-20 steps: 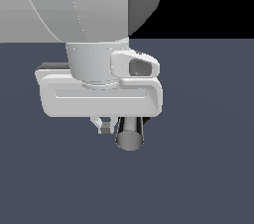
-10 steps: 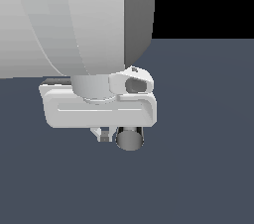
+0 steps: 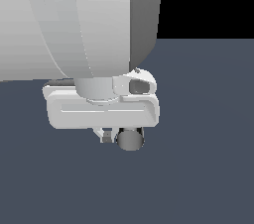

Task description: Turn on the faucet by rotating a designated handle.

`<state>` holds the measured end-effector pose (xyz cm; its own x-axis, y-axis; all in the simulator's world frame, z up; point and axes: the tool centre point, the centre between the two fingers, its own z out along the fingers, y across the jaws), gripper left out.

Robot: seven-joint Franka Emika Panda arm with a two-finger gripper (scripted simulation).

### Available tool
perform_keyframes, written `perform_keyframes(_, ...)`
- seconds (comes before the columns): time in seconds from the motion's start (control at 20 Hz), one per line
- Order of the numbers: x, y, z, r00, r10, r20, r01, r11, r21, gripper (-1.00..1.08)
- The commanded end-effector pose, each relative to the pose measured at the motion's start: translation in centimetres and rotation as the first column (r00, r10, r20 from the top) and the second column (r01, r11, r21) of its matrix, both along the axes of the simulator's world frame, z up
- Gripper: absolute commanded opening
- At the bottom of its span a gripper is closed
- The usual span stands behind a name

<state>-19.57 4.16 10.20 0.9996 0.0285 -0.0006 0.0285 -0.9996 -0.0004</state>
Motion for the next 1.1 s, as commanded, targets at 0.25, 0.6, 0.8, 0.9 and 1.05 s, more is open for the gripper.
perform_keyframes(0.25, 0.4, -3.6, 0.0, 1.0, -0.008, 0.001, 0.008, 1.0, 0.0, -1.0)
perform_keyframes(0.6, 0.7, -6.7, 0.0, 1.0, -0.008, 0.001, 0.008, 1.0, 0.0, -1.0)
perform_keyframes(0.8, 0.8, -8.5, 0.0, 1.0, -0.008, 0.001, 0.008, 1.0, 0.0, -1.0)
perform_keyframes(0.9, 0.9, -9.4, 0.0, 1.0, -0.008, 0.001, 0.008, 1.0, 0.0, -1.0)
perform_keyframes(1.05, 1.0, -10.8, 0.0, 1.0, -0.008, 0.001, 0.008, 1.0, 0.0, -1.0)
